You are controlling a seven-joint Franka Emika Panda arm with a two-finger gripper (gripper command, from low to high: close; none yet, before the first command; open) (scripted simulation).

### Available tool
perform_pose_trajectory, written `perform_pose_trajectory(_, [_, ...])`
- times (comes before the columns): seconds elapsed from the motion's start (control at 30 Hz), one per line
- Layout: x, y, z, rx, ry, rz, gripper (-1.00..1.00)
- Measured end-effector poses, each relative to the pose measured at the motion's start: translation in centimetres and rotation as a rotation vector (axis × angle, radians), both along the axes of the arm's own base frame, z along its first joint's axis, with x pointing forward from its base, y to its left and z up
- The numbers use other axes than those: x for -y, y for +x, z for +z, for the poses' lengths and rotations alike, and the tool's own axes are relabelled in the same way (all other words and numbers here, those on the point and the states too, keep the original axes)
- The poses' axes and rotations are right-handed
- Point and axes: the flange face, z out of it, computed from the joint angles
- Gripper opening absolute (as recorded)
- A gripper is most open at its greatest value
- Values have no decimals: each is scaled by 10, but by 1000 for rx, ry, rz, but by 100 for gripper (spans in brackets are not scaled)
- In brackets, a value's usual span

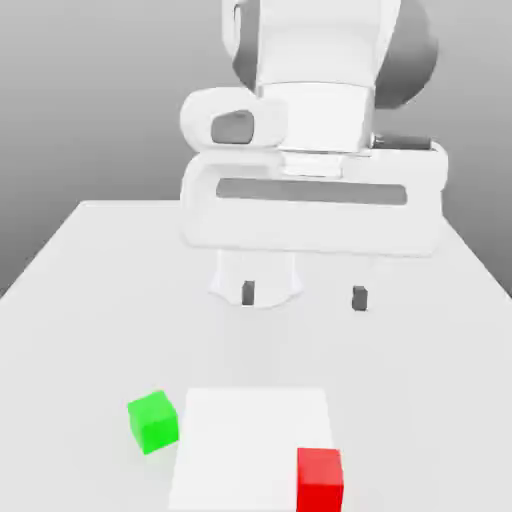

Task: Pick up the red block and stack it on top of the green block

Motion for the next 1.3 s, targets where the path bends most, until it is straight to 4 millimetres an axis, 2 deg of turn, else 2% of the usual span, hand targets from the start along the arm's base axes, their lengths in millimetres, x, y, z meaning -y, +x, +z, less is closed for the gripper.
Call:
perform_pose_trajectory(0.1, [-8,-3,-56,-83,10,-1,0])
perform_pose_trajectory(0.23, [-18,-16,-129,-193,29,-8,0])
perform_pose_trajectory(0.4, [-20,-20,-199,-218,34,-9,0])
perform_pose_trajectory(0.43, [-20,-20,-206,-219,34,-9,-100])
perform_pose_trajectory(0.63, [-21,-21,-210,-218,34,-9,-100])
perform_pose_trajectory(0.7, [-21,-20,-196,-218,35,-10,-100])
perform_pose_trajectory(0.8, [-21,-20,-160,-218,35,-10,-100])
perform_pose_trajectory(0.83, [-10,-22,-151,-218,34,-43,-100])
perform_pose_trajectory(0.87, [9,-27,-143,-217,35,-106,-100])
perform_pose_trajectory(0.97, [80,-52,-127,-211,48,-359,-100])
perform_pose_trajectory(1.07, [168,-97,-114,-198,90,-691,-100])
perform_pose_trajectory(1.1, [192,-115,-111,-193,109,-797,-100])
perform_pose_trajectory(1.13, [194,-122,-113,-191,118,-833,-100])
perform_pose_trajectory(1.17, [189,-122,-120,-191,121,-832,-100])
perform_pose_trajectory(1.3, [188,-125,-160,-190,124,-844,-100])
